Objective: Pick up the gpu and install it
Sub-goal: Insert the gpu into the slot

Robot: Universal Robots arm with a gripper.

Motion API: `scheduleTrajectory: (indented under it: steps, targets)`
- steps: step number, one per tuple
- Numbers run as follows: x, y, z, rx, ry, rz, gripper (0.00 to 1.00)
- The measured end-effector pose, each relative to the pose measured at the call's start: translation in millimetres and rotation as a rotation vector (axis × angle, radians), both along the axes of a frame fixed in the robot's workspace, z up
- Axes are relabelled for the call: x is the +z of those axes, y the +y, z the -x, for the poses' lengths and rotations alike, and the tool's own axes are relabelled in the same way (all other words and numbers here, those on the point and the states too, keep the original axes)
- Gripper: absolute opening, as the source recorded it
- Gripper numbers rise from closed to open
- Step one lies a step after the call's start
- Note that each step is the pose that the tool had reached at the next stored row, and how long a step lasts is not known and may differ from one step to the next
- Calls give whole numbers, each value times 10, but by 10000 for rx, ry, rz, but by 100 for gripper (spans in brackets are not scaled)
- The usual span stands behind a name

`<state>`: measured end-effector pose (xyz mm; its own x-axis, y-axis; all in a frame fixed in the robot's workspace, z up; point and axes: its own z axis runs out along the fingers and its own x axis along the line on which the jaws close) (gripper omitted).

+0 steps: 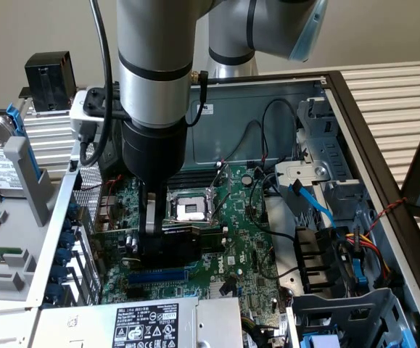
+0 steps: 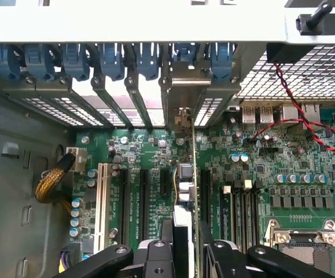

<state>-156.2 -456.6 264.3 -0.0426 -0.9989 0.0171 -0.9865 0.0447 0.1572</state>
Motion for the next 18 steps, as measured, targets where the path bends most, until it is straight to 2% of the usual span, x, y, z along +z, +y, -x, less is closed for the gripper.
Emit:
scheduleTrajectory:
  steps: [6, 12, 18]
  targets:
    - [-1, 6, 4, -13, -1, 1, 27]
    - [-2, 6, 4, -60, 1, -31, 27]
    - [-2, 2, 5, -81, 44, -31, 27]
